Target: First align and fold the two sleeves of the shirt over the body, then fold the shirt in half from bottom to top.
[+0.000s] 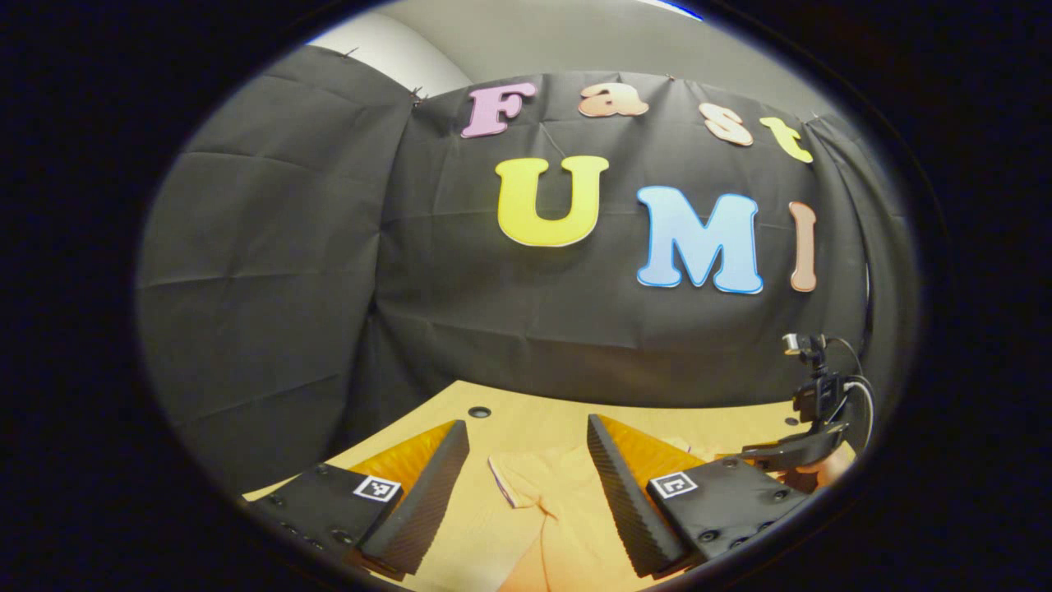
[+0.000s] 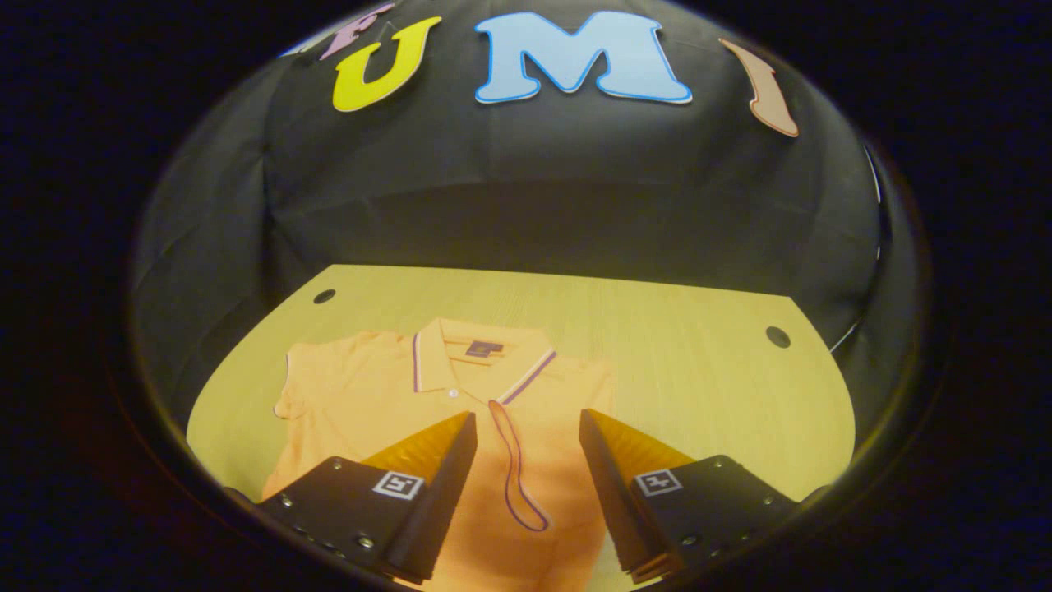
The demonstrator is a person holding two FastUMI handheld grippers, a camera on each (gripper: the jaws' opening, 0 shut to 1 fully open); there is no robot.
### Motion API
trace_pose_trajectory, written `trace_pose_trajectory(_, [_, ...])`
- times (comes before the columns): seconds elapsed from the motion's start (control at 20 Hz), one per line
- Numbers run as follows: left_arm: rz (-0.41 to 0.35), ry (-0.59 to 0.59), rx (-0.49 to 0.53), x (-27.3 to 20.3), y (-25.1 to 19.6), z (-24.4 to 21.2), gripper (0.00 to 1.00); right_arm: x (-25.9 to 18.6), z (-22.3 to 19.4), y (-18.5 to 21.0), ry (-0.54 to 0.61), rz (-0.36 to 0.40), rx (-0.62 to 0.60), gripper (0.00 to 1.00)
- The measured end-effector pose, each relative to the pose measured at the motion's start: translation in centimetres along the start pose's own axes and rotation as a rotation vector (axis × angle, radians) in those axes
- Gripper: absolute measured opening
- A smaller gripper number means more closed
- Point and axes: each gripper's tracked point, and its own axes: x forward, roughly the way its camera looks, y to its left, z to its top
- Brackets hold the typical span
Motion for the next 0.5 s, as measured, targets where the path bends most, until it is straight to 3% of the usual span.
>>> trace_pose_trajectory(0.05, [-0.01,0.003,0.0,0.6,0.2,-0.1,0.94,-0.7,0.4,0.1,-0.015,-0.013,-0.006,0.87])
trace_pose_trajectory(0.2, [-0.036,0.023,-0.005,2.5,1.0,-1.2,0.94,-3.1,1.6,1.4,-0.059,-0.022,0.003,0.95])
trace_pose_trajectory(0.35, [-0.059,0.053,-0.009,4.7,1.8,-2.8,0.94,-5.7,3.1,2.5,-0.114,-0.042,0.017,0.96])
trace_pose_trajectory(0.4, [-0.063,0.063,-0.005,5.5,2.2,-3.5,0.94,-6.6,3.5,2.8,-0.128,-0.05,0.015,0.92])
trace_pose_trajectory(0.5, [-0.078,0.093,-0.011,7.3,2.6,-4.9,0.94,-8.3,4.2,3.3,-0.155,-0.071,0.007,0.96])
